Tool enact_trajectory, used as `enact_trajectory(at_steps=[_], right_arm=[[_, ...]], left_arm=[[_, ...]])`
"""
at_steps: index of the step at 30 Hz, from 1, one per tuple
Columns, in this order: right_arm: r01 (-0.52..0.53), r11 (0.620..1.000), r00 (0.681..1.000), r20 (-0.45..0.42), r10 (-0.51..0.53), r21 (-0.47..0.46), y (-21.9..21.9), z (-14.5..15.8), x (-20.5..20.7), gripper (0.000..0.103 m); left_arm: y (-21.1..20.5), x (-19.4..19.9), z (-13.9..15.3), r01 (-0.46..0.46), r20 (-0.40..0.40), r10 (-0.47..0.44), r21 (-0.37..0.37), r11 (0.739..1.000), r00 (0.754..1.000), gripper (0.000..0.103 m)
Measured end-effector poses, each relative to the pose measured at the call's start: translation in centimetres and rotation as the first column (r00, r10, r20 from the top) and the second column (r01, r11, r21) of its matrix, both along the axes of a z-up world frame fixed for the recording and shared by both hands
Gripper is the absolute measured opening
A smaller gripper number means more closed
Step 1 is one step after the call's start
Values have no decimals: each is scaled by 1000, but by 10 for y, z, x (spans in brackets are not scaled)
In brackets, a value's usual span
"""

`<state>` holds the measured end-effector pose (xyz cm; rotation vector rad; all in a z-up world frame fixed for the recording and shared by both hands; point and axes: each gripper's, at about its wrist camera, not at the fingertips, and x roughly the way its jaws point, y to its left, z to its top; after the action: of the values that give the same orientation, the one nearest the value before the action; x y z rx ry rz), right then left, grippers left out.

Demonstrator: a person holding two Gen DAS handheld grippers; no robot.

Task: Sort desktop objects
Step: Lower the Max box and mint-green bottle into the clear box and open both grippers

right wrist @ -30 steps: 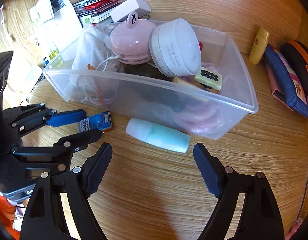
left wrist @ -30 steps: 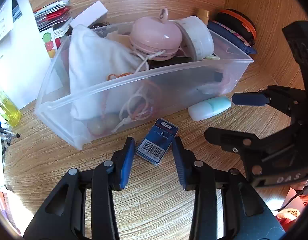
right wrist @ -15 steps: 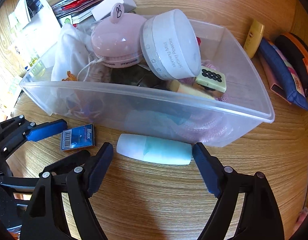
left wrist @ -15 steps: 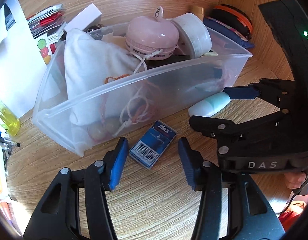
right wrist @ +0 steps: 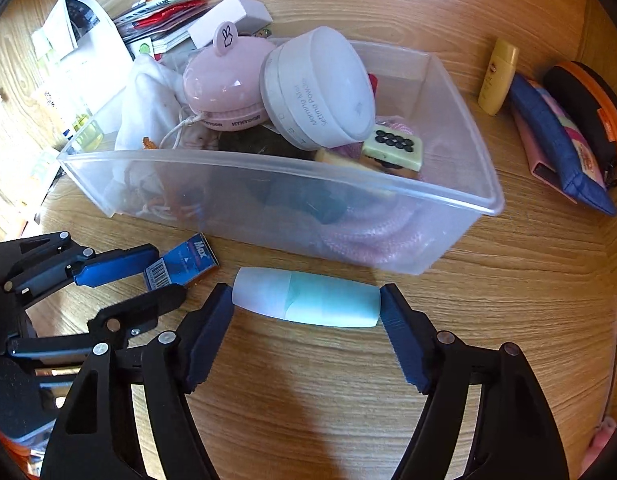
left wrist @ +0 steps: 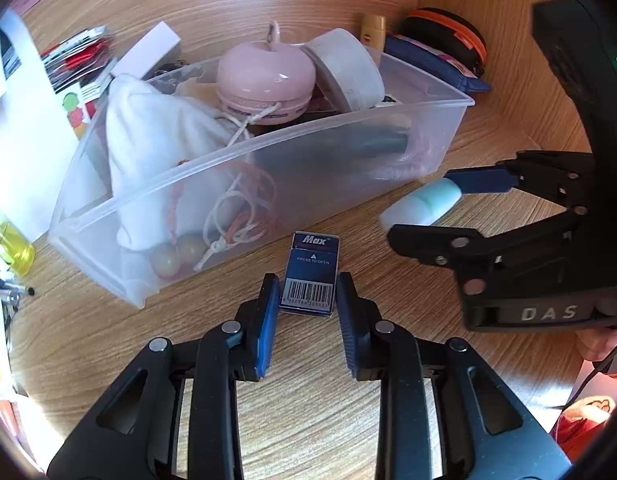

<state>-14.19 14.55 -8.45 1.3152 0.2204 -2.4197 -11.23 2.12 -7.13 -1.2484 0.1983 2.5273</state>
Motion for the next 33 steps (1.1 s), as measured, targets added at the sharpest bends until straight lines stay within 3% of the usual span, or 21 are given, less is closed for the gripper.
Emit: enact_trajectory(at_steps=[10,15,24,33], right_arm=[[6,999,996,-87,-10,-40,27,29,18,71],[0,999,991,-133,-6,-51,2,45,11,71],[-13,997,980,-201,-3,-80,14,74,31,71],[-28,996,969,-245,6,-84,0,89,19,71]], left_arm=[[-13,24,17,-65,-39,68,79,995,997,28],[-27,39,37,-75,-87,85,115,991,993,28],[-23,42,72,-81,-198,113,160,984,974,28],[-42,31,89,-112,-244,155,181,977,957,28]])
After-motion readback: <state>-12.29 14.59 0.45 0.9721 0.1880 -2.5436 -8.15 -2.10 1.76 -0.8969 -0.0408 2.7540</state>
